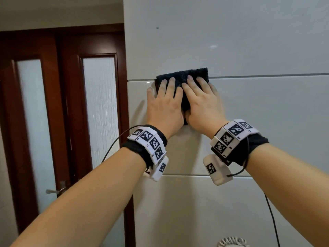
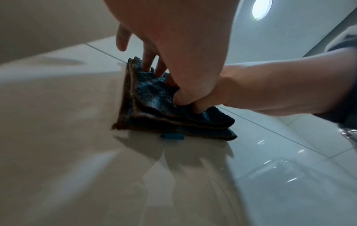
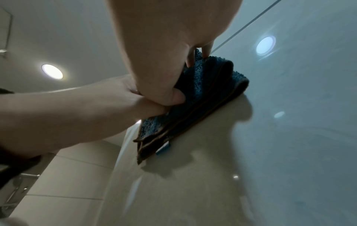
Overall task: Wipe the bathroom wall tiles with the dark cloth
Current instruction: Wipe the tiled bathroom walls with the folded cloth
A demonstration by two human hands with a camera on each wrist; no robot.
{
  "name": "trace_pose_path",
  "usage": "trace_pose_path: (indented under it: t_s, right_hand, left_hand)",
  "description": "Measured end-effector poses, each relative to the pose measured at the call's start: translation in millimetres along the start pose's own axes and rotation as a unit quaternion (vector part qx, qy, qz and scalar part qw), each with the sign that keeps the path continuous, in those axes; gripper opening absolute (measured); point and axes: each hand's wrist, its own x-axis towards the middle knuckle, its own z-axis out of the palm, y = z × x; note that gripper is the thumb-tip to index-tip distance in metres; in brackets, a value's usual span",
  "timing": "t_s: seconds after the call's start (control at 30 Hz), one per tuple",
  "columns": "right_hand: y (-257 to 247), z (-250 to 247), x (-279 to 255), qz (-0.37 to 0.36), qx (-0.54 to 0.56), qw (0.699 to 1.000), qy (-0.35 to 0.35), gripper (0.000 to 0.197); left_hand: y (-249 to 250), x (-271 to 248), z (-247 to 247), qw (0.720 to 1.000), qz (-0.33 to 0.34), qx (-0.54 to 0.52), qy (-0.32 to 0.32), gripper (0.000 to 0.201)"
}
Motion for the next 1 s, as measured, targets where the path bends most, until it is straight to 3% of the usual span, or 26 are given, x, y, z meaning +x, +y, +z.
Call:
trace_pose_path:
  t_s: [0.23, 0.47, 1.0]
  right_hand:
    - [-64.1, 15.6, 24.9, -0.032, -0.009, 0.999, -0.016, 0.066]
    - [-93.8, 22.3, 34.8, -0.043, -0.023, 0.999, -0.009, 0.067]
    - [-79.0, 18.2, 31.0, -0.030, -0.033, 0.998, -0.034, 0.064]
  left_hand:
    - [-73.7, -15.2, 1.4, 1.000, -0.004, -0.018, 0.018, 0.050]
    - [-108.5, -21.3, 3.5, 1.000, 0.009, -0.015, 0.007, 0.050]
    - [-91.0, -15.6, 5.6, 1.000, -0.002, 0.011, 0.013, 0.049]
